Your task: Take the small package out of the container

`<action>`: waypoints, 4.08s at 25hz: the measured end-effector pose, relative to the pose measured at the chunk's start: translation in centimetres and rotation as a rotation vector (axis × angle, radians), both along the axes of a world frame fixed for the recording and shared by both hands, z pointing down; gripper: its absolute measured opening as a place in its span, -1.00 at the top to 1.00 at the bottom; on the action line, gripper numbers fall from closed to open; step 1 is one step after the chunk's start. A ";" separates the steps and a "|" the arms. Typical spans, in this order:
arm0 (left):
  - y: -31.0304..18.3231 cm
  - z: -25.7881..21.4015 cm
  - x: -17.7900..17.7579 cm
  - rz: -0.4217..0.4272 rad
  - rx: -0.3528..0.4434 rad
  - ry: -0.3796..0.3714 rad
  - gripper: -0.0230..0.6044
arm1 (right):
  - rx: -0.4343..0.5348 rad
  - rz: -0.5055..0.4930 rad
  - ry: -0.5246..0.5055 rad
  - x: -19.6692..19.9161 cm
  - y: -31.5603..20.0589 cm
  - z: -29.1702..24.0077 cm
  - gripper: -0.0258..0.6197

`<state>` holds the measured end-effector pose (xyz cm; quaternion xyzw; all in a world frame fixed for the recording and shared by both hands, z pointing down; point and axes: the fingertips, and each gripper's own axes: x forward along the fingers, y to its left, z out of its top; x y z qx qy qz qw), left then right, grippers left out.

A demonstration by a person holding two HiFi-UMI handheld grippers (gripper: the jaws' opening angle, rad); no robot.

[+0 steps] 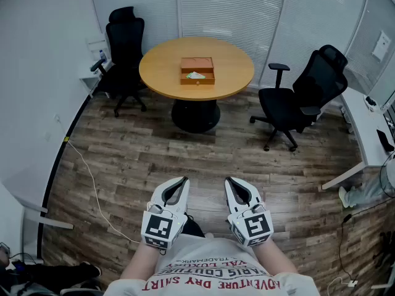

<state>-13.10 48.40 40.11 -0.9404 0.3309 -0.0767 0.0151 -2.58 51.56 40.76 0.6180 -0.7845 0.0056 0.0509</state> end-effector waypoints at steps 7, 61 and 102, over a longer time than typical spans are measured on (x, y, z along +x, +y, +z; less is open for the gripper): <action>-0.4 0.6 0.0 0.005 -0.014 -0.001 0.89 | -0.014 0.003 0.000 0.0 -0.4 0.7 0.90; -51.3 2.8 0.3 0.078 -0.171 0.064 0.89 | -0.232 0.188 -0.065 3.0 -47.6 5.2 0.90; -80.7 8.2 14.3 -0.220 -0.319 0.044 0.89 | -0.635 -0.294 0.098 16.1 -80.8 17.9 0.88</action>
